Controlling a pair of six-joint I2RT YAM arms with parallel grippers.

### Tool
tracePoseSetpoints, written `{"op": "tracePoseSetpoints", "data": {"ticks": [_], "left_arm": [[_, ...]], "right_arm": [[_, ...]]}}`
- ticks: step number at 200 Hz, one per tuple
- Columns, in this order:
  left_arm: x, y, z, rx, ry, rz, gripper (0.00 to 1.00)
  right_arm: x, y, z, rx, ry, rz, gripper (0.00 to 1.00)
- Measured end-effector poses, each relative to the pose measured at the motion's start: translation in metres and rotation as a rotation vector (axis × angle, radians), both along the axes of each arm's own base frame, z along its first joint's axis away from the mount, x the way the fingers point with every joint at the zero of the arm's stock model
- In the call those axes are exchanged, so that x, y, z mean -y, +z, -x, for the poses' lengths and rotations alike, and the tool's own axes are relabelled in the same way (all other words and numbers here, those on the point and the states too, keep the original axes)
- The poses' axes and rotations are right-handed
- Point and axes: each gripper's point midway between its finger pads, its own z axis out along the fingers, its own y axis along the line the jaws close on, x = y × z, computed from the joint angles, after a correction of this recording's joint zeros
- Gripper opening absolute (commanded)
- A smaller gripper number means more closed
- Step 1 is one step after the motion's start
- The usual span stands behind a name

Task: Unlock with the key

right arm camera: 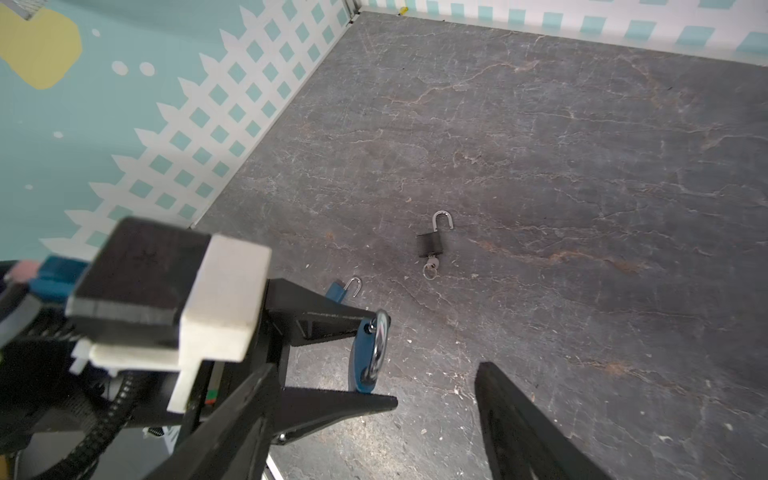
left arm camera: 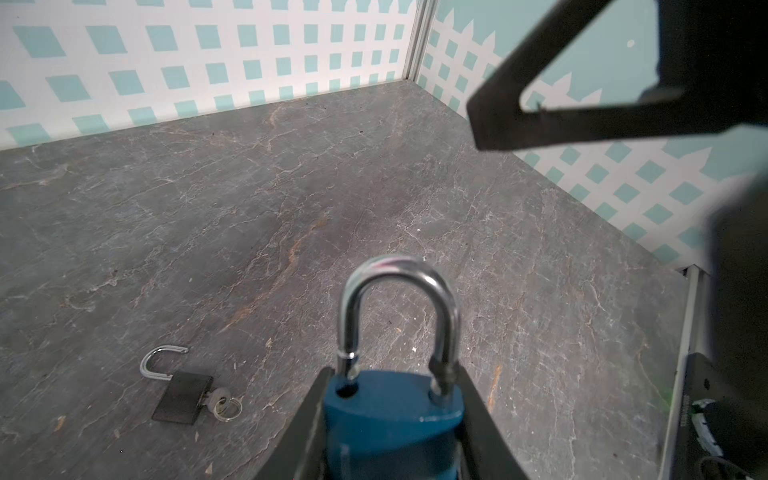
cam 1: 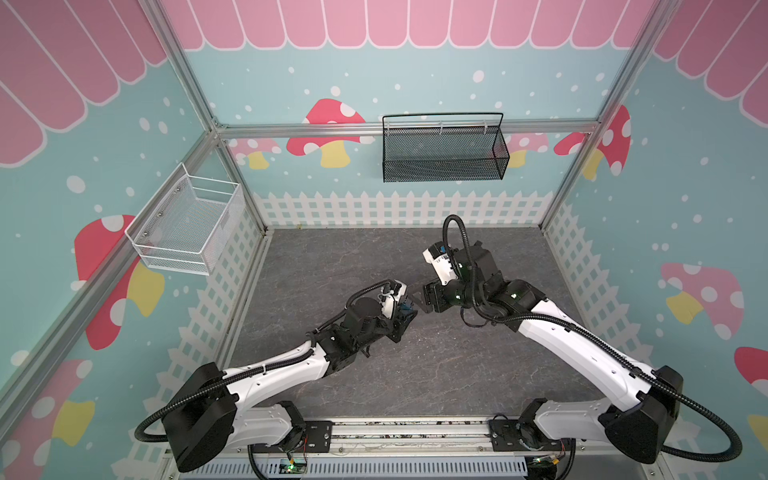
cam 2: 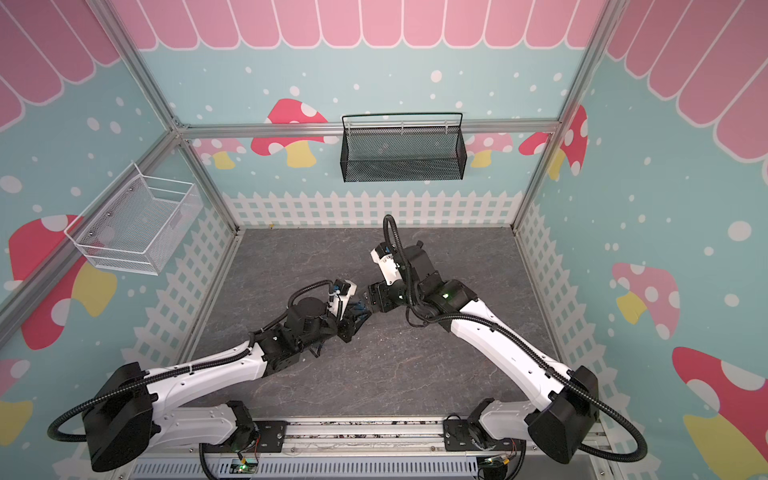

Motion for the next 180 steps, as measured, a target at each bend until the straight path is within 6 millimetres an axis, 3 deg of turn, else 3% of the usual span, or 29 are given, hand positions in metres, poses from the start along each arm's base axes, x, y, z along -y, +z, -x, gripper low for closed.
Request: {"op": "tracePoseSetpoints", "data": {"ticks": [24,81,180], "left_arm": [[0.002,0.001,0.001,0.018,-0.011,-0.006,0.0],[0.002,0.003,0.0,0.047,-0.023,-0.021,0.0],[0.0,0.008,0.003,0.09,-0.036,-0.046,0.0]], "right_arm": [[-0.001,-0.003,-0.011,-0.001,-0.019,0.042,0.77],[-0.001,-0.032,-0.023,-0.051,-0.029,0.162,0.75],[0.028,-0.045,-0.036,-0.098,-0.089,0.278,0.74]]}}
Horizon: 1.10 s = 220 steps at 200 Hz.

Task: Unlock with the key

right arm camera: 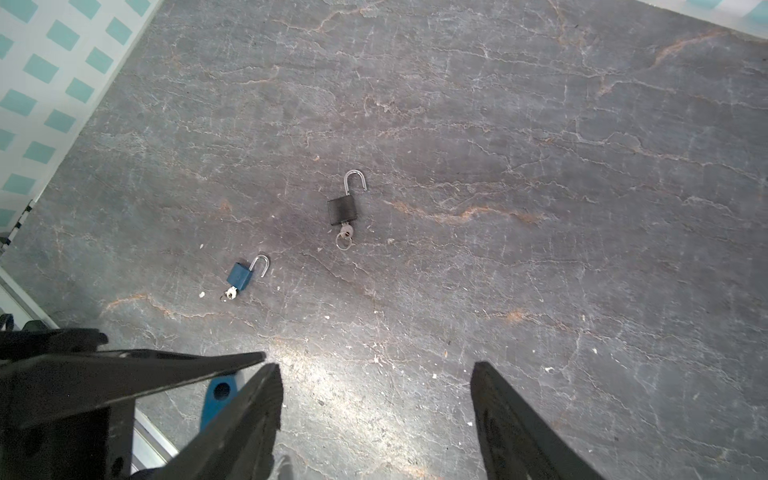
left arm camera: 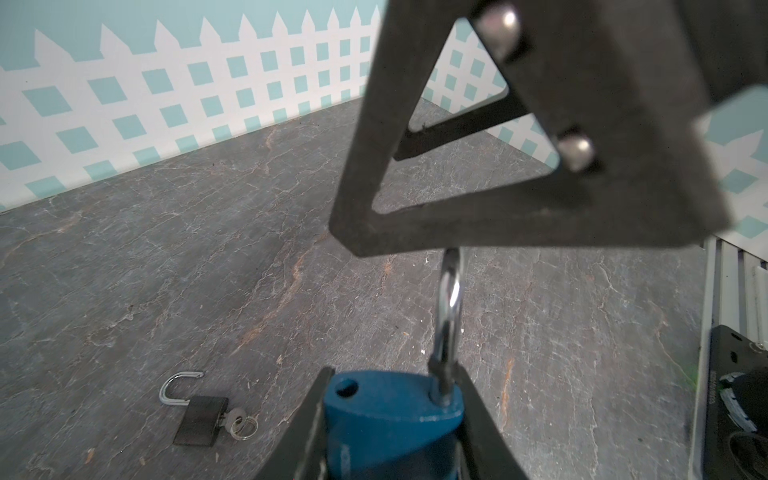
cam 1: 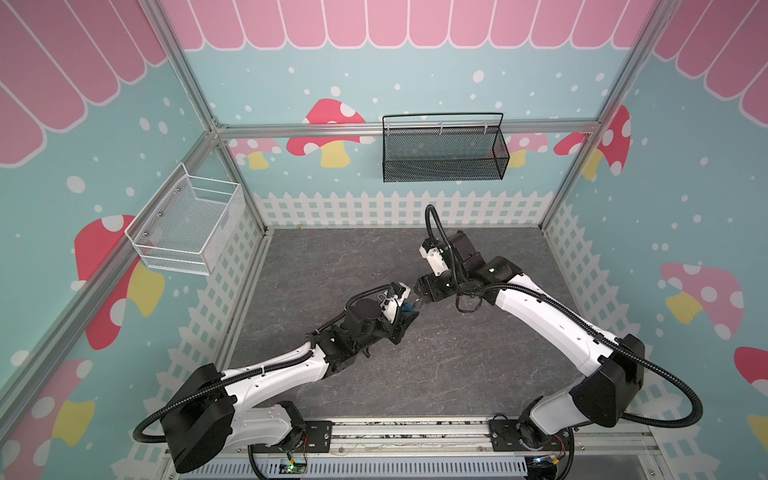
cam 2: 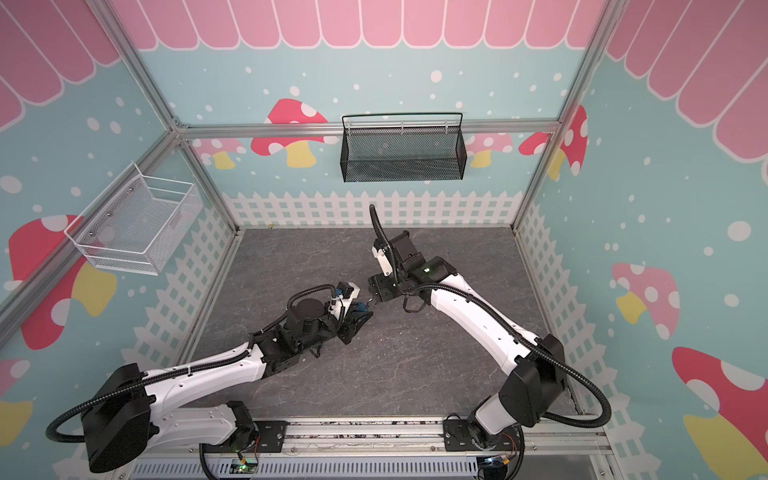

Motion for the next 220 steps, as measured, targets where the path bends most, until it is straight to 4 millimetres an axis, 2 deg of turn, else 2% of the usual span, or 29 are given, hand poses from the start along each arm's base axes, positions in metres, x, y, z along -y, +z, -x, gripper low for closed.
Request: {"op": "tracePoseSetpoints", "data": {"ticks": [16,35,55,67,100,143,162,169,173,182,195,201,216,220], "left_arm": [[-0.001,0.001,-0.002,0.004,0.011,0.001,0.0],[-0.002,-0.002,-0.005,-0.007,0.03,-0.003,0.0],[0.002,-0.018,-0.018,-0.062,0.087,-0.035,0.0],[0.004,-0.033,-0.026,-0.118,0.122,-0.067,0.0],[0.016,-0.071,-0.039,-0.286,0.186,-0.134,0.0],[0.036,-0.121,-0.053,-0.507,0.271,-0.235,0.0],[0.029,-0.146,-0.045,-0.597,0.307,-0.309,0.0],[0.03,-0.153,-0.044,-0.626,0.316,-0.332,0.07],[0.032,-0.157,-0.044,-0.638,0.319,-0.341,0.16],[0.035,-0.166,-0.044,-0.664,0.327,-0.36,0.45],[0.035,-0.171,-0.042,-0.684,0.333,-0.377,0.75],[0.035,-0.169,-0.041,-0.692,0.332,-0.376,0.82],[0.035,-0.161,-0.039,-0.697,0.333,-0.363,0.91],[0.034,-0.158,-0.039,-0.696,0.333,-0.362,0.93]], "right_arm": [[0.009,-0.009,0.005,-0.033,-0.005,0.005,0.73],[0.013,-0.016,0.02,-0.075,0.023,-0.02,0.74],[0.022,-0.014,0.032,-0.072,0.024,-0.055,0.76],[0.037,-0.011,0.033,-0.058,-0.014,-0.086,0.76],[0.083,-0.012,0.011,0.008,-0.205,-0.102,0.79],[0.122,-0.039,-0.012,0.052,-0.392,-0.081,0.81],[0.132,-0.045,-0.018,0.081,-0.439,-0.075,0.84],[0.137,-0.047,-0.02,0.104,-0.462,-0.073,0.85],[0.142,-0.049,-0.021,0.116,-0.484,-0.068,0.86],[0.153,-0.054,-0.021,0.138,-0.523,-0.05,0.88],[0.17,-0.059,-0.025,0.177,-0.586,-0.015,0.91],[0.179,-0.061,-0.028,0.197,-0.618,-0.002,0.93],[0.204,-0.067,-0.035,0.248,-0.702,0.032,0.99],[0.213,-0.069,-0.037,0.266,-0.731,0.041,0.98]]}}
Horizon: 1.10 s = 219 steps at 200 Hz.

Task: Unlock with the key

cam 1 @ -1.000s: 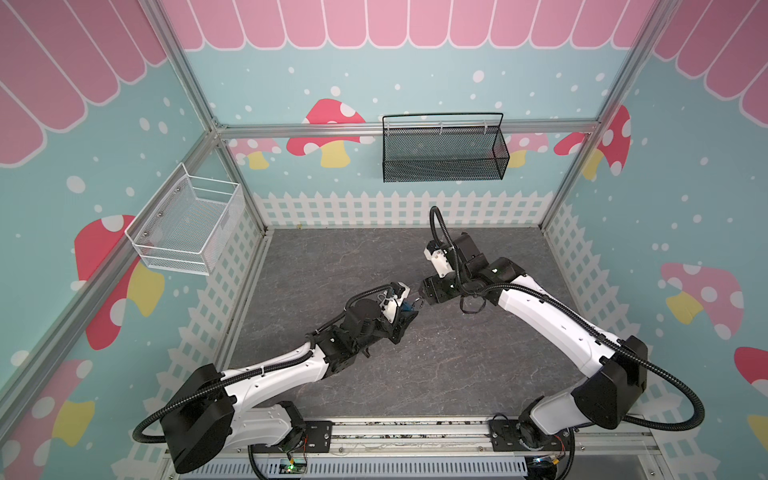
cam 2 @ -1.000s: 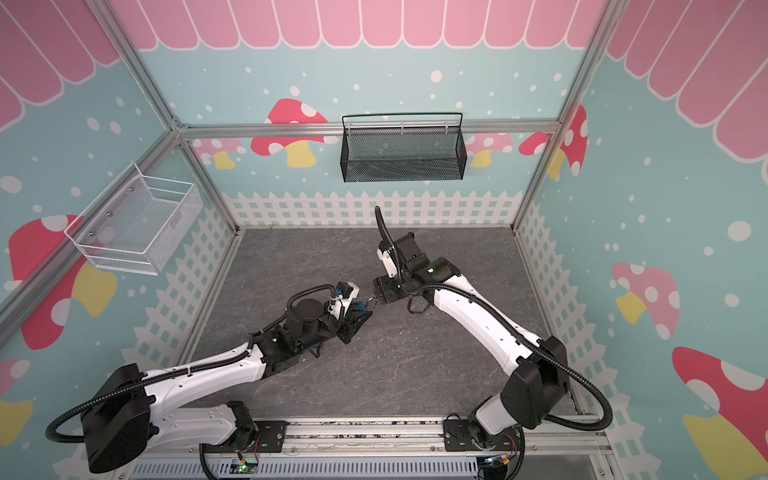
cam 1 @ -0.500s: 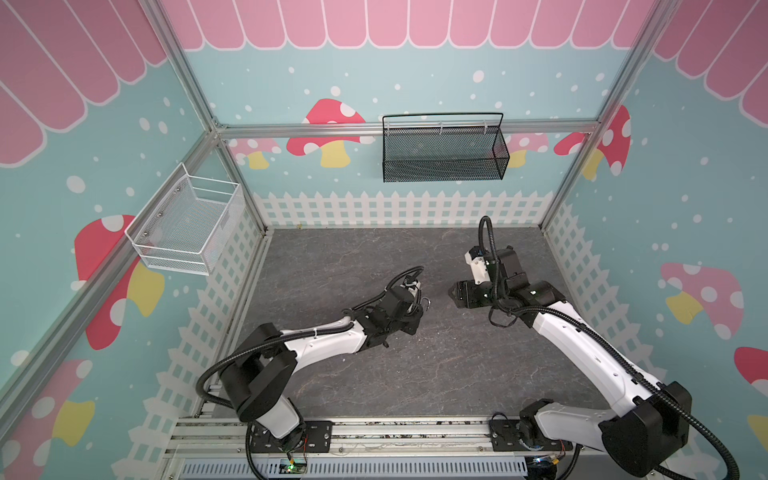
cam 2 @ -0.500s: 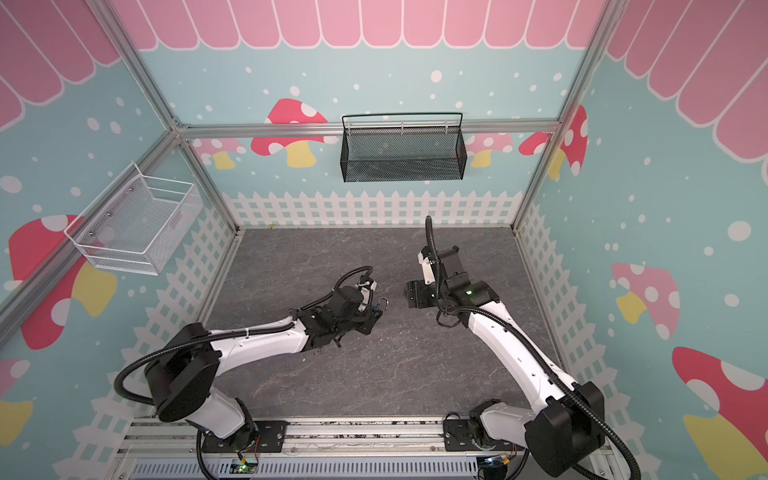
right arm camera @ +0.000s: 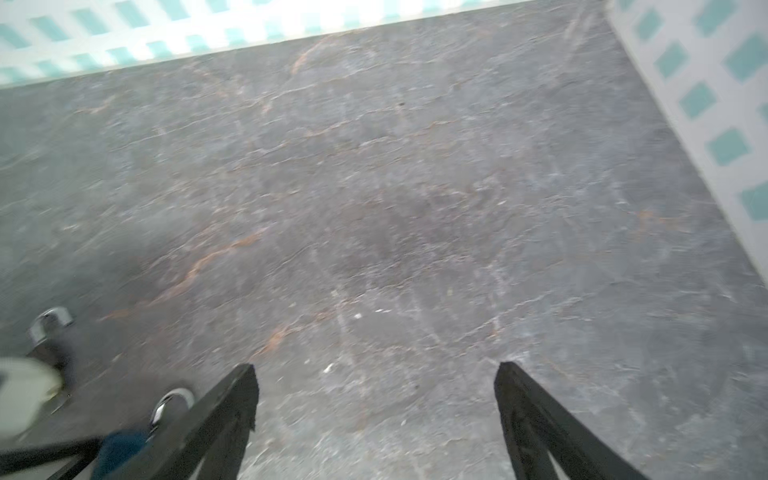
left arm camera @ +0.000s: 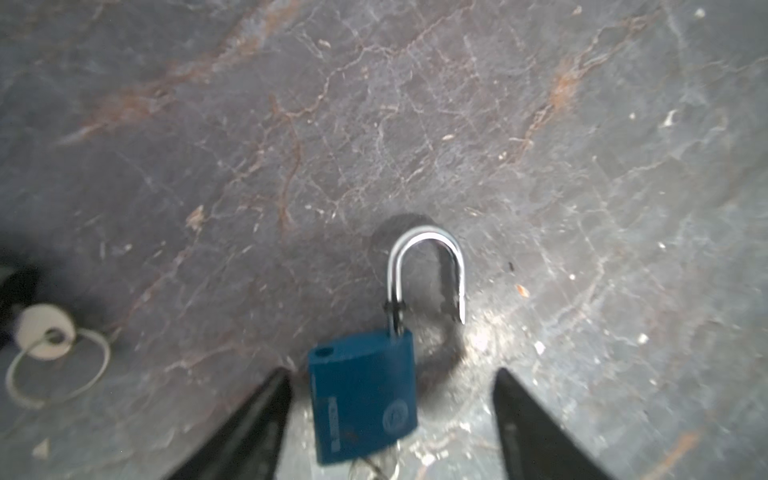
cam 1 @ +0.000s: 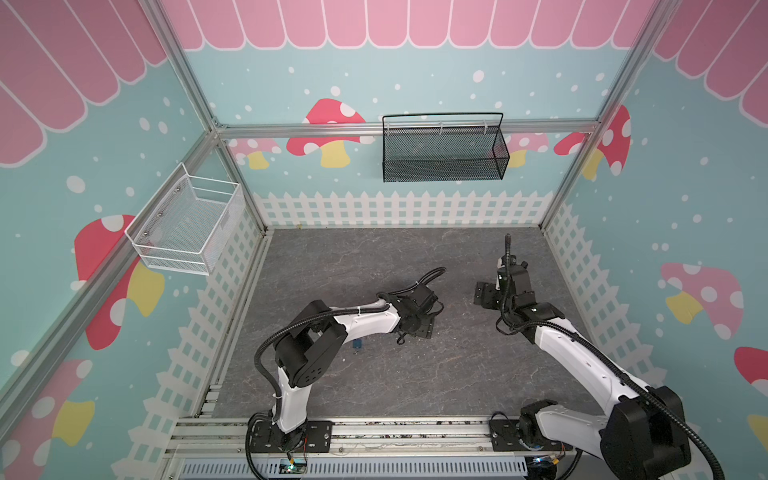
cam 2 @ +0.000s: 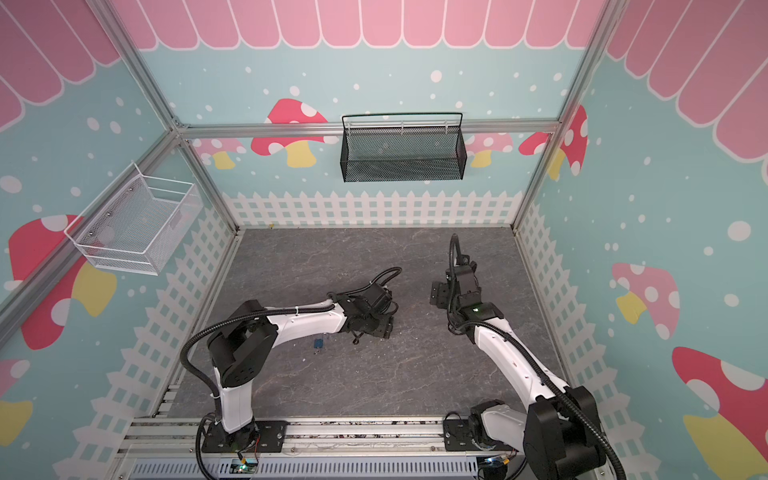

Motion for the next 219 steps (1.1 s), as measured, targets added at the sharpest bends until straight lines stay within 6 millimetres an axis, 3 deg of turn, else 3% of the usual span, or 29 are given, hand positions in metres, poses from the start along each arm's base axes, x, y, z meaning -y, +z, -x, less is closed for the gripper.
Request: {"op": "tracePoseSetpoints", "data": {"ticks": [23,41,55,72,84,95,105,124,139,159,184,219], "left_arm": [[-0.018,0.034,-0.011,0.047,0.052,0.039,0.98],[-0.07,0.081,-0.037,0.166,0.187,0.071,1.0],[-0.148,0.127,-0.065,0.33,0.381,0.086,1.0],[-0.279,0.169,-0.082,0.586,0.688,0.023,1.0],[-0.349,0.166,-0.073,0.682,0.849,-0.073,1.0],[-0.382,0.144,-0.064,0.708,0.911,-0.14,1.0],[-0.39,0.112,-0.06,0.694,0.89,-0.189,1.0],[-0.383,0.05,-0.051,0.635,0.788,-0.249,1.0],[-0.377,0.027,-0.051,0.63,0.724,-0.249,1.0],[-0.365,0.026,-0.066,0.687,0.648,-0.199,1.0],[-0.358,0.049,-0.08,0.78,0.62,-0.141,1.0],[-0.352,0.066,-0.088,0.85,0.588,-0.101,1.0]], "right_arm": [[0.046,-0.015,-0.01,0.049,-0.128,0.069,0.98],[0.078,-0.027,-0.017,0.099,-0.196,0.121,0.98],[0.096,-0.036,-0.022,0.128,-0.223,0.145,0.98],[0.11,-0.048,-0.032,0.15,-0.214,0.17,0.98],[0.109,-0.047,-0.038,0.182,-0.168,0.187,0.98],[0.101,-0.037,-0.041,0.262,-0.1,0.208,0.98],[0.094,-0.025,-0.037,0.337,-0.047,0.235,0.98],[0.083,-0.013,-0.033,0.409,0.021,0.255,0.98],[0.078,-0.005,-0.035,0.437,0.052,0.25,0.98],[0.07,-0.001,-0.026,0.494,0.083,0.243,0.98],[0.062,-0.025,-0.012,0.461,0.131,0.228,0.98],[0.049,-0.051,-0.016,0.439,0.202,0.225,0.98]]}}
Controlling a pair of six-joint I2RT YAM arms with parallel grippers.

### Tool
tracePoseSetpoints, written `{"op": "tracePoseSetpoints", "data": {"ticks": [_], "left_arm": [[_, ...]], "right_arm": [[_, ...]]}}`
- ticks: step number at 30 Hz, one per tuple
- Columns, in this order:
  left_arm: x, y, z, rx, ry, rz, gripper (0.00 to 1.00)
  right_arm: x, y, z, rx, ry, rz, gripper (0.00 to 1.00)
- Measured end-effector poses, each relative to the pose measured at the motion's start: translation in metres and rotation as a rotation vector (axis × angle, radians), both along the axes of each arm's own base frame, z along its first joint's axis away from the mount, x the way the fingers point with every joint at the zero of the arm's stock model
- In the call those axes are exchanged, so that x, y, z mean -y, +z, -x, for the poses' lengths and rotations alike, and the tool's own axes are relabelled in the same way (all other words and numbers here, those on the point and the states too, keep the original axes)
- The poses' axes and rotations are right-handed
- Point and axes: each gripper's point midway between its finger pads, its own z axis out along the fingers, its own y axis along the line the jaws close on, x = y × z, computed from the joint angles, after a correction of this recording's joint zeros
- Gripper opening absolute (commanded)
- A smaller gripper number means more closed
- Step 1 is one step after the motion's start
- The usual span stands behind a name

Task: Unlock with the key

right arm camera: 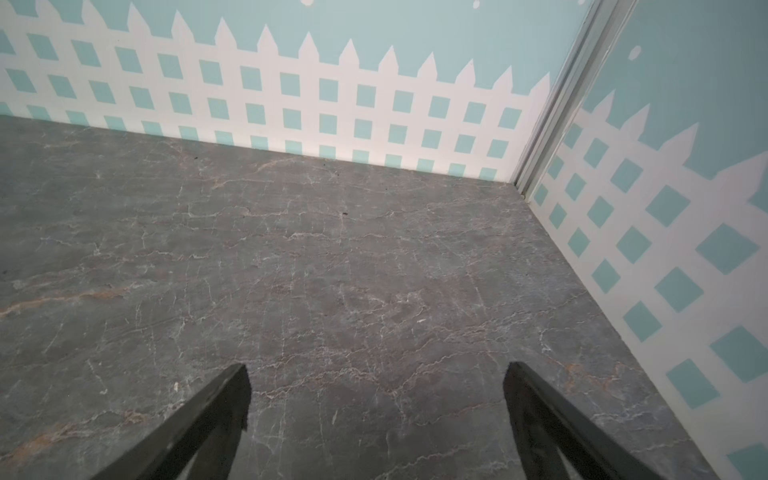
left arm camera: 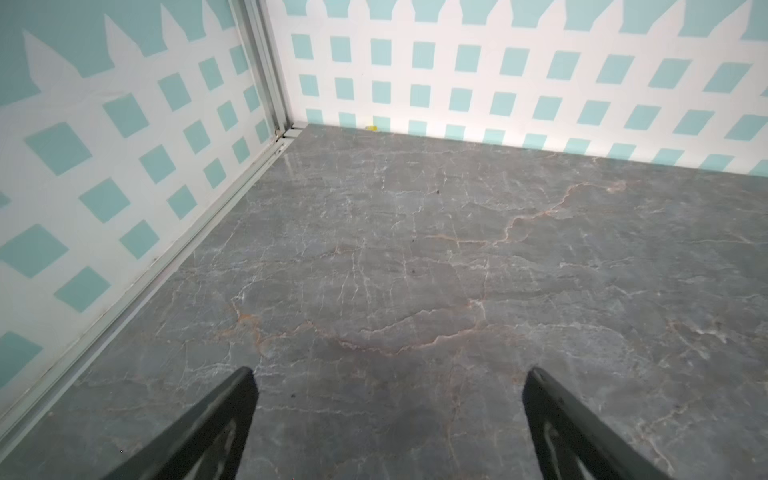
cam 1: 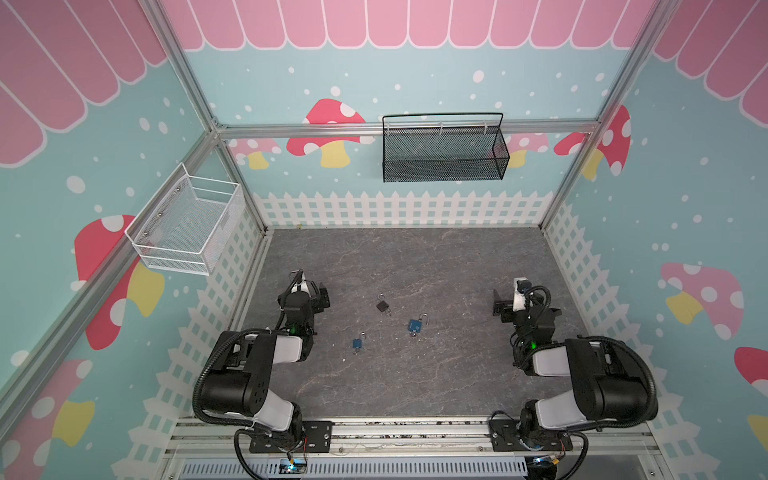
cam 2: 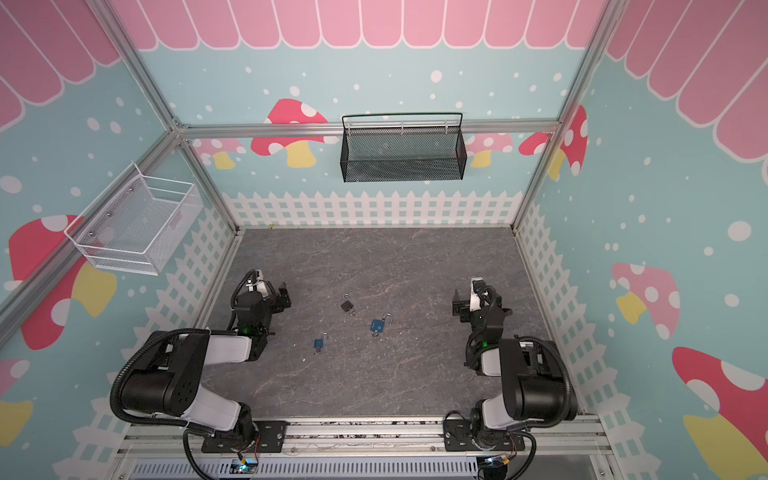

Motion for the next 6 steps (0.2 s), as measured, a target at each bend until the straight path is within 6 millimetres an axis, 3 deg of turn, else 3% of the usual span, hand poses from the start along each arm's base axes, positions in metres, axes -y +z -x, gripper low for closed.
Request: {"op": "tracePoseSetpoints", "data": {"ticks": [6], "left_arm": [[0.004,0.0,-0.002,0.003,-0.039,0.007,1.0]], "right_arm": [[-0.003,0.009,-0.002,0.043,0.009,0.01,0.98]]}}
